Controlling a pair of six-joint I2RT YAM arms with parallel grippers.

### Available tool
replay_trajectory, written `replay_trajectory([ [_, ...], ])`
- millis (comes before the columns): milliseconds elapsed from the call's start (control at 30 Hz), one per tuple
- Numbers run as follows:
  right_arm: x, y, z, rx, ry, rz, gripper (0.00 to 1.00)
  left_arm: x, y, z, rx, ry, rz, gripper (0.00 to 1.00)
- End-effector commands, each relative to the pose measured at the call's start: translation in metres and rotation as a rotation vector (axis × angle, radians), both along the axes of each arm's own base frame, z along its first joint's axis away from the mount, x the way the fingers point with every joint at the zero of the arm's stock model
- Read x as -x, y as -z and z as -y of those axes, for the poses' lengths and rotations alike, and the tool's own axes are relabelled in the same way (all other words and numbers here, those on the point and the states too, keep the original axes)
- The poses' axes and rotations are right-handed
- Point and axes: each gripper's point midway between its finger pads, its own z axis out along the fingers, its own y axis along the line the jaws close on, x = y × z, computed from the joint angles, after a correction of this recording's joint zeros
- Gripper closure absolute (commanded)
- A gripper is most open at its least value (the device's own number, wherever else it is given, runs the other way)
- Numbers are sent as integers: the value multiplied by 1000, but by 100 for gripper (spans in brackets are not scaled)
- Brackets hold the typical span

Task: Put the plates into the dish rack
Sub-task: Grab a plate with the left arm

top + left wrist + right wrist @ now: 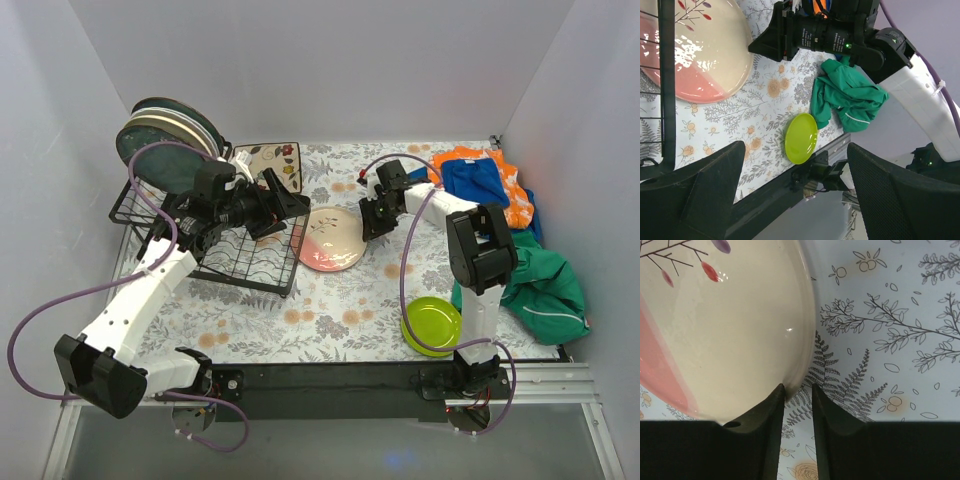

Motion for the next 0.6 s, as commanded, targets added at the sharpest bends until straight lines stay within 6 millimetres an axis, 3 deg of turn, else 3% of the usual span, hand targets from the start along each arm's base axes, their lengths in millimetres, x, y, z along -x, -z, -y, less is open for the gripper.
replay_trajectory([
  [0,-3,13,14,56,45,-10,74,-2,-2,0,24,-33,-10,18],
  [200,0,23,55,111,116,-33,89,-7,7,7,30,-19,-45,18],
  [333,6,22,82,127,163,-50,91,-10,13,17,50,13,-69,18],
  [567,8,17,130,189,173,-16,92,-11,47,54,8,101,-156,18],
])
